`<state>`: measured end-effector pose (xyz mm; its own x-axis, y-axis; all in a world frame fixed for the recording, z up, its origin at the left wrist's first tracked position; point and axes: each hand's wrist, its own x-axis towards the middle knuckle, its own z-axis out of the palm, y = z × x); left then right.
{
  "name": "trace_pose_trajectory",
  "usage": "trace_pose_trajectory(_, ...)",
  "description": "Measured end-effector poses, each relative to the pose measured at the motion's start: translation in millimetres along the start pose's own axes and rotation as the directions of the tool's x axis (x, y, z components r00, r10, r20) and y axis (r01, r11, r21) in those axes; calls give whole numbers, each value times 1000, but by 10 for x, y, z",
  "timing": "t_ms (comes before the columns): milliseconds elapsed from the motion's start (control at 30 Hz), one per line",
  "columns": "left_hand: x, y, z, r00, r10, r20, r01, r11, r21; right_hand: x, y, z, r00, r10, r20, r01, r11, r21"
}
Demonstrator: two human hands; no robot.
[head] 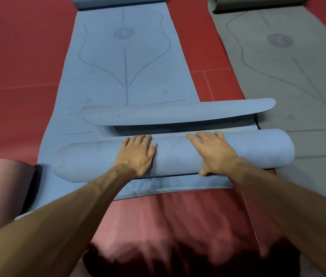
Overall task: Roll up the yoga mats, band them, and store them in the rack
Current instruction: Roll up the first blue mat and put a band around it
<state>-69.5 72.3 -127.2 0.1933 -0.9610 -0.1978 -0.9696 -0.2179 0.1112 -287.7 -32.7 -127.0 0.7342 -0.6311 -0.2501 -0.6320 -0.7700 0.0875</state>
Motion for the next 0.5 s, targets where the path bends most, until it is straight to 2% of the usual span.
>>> trace_pose_trajectory(100,-201,-41,-28,998,36,42,-39,997,70,13,15,-190,997,-37,75,35,999,21)
trace_pose_trajectory(233,-530,-60,-25,996,33,79,-44,989,141,-30,-23,-353,972,-51,231,9,984,180)
trace_pose_trajectory(367,-791,64,27,995,-16,103,5,995,103,-182,-93,-393,907,-79,413,-49,955,292)
trace_pose_trajectory(500,-830,132,93,993,-21,114,12,997,77,-282,-135,-279,909,-84,409,-67,937,342)
